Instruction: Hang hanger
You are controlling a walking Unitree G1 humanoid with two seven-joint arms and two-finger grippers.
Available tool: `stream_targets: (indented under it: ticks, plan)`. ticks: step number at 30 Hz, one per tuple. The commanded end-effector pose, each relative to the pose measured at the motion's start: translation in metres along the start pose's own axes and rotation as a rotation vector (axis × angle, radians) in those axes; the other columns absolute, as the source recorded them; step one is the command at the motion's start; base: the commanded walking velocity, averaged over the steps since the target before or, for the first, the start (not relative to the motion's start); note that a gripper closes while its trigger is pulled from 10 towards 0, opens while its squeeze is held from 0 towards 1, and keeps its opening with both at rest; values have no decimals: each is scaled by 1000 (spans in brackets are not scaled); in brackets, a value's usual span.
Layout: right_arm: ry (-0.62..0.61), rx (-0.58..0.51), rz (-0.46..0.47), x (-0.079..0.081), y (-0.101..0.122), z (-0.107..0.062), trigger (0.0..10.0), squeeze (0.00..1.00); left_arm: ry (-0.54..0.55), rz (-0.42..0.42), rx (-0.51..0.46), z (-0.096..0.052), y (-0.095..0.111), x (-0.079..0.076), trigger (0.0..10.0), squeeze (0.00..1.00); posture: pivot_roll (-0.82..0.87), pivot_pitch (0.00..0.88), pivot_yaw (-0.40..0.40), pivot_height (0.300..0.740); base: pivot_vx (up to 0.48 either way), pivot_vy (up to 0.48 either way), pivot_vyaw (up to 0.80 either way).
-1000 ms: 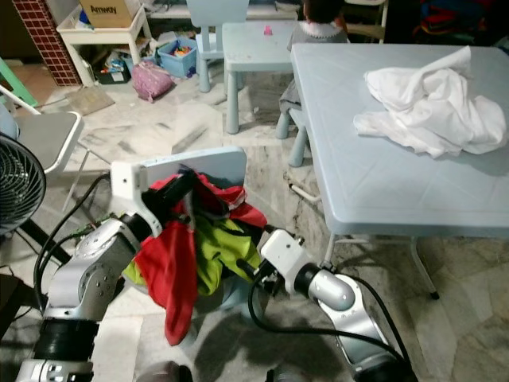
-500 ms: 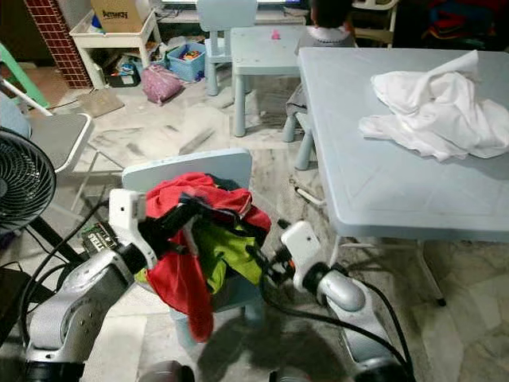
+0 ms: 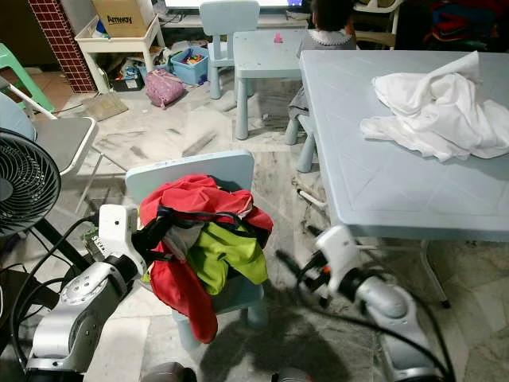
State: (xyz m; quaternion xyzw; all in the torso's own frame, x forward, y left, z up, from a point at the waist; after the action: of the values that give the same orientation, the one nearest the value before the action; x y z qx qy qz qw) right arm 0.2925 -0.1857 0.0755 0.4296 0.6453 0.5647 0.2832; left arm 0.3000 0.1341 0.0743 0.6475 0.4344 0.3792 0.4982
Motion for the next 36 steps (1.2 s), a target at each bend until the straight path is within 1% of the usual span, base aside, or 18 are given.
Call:
stream_targets:
  ticks: [1,2,3,4,5,8,9,10,13,14,17,21,22,26,28,29,33,36]
  plan:
    - [-35,-21,22,-7,4,0,10000,0,18,19,6,-1,-2,3,0,0,-34,0,38,740,0,0,0]
    - [-35,-21,22,-7,4,0,10000,0,18,19,6,-1,-2,3,0,0,-34,0,38,740,0,0,0]
    - [-103,-74,72,-16,12,3,10000,0,34,41,12,0,-3,5,4510,0,-36,0,43,740,0,0,0]
    - [-174,-126,118,-24,17,6,10000,1000,57,72,17,4,-1,7,10000,0,-35,0,43,740,0,0,0]
    - [-227,-162,155,-29,20,9,10000,1000,77,89,10,8,3,8,10000,0,-34,0,41,740,0,0,0]
    - [-259,-183,177,-31,22,10,10000,1000,89,98,4,11,6,9,10000,0,-34,0,41,740,0,0,0]
    - [-285,-194,187,-32,21,12,10000,396,107,96,-11,14,10,11,10000,0,-31,0,36,740,0,0,0]
    - [-311,-206,205,-33,19,15,10000,0,115,85,-25,17,13,11,10000,0,-28,0,34,740,0,0,0]
    - [-331,-210,218,-34,16,17,10000,0,118,80,-30,20,13,11,10000,0,-23,0,34,740,0,0,0]
    - [-347,-211,217,-33,14,21,10000,0,113,72,-34,22,12,8,10000,0,-26,0,35,740,0,0,0]
    - [-355,-216,225,-32,14,25,10000,0,105,75,-44,24,13,5,10000,0,-27,0,35,740,0,0,0]
    - [-390,-236,236,-33,17,31,10000,0,87,118,-83,27,22,-1,10000,0,-20,0,33,740,0,0,0]
    - [-393,-238,235,-33,18,32,10000,0,87,112,-97,28,26,0,10000,0,-20,0,32,740,0,0,0]
    - [-395,-243,233,-34,19,33,10000,0,87,108,-107,30,29,0,10000,0,-19,0,31,740,0,0,0]
    - [-397,-263,224,-36,27,40,10000,0,76,109,-152,35,43,1,10000,0,-24,0,38,740,0,0,-659]
    - [-393,-270,216,-35,30,43,10000,0,76,108,-161,37,46,1,10000,0,-24,0,39,740,0,0,-800]
    - [-380,-289,210,-33,38,49,10000,0,77,99,-173,39,49,-1,10000,0,-26,0,43,740,0,0,-744]
    - [-380,-292,206,-33,39,50,10000,0,84,89,-176,39,49,-1,10000,0,-26,0,40,740,0,0,-542]
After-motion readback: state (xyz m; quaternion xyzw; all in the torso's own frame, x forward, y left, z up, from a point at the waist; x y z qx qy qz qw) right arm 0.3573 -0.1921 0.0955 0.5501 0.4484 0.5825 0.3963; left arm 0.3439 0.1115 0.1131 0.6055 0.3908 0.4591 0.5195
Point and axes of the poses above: a point about 5 cm out from each wrist's last joint towards the gripper, its own z axis pointing out of the wrist towards the gripper, its own y axis along the axis of the wrist's last joint, x = y × z, the point moved 5 cm from there along z, pointing out of the wrist towards the gripper, and after that the axes turned 15 degrees about z, right-handed, at the moved point
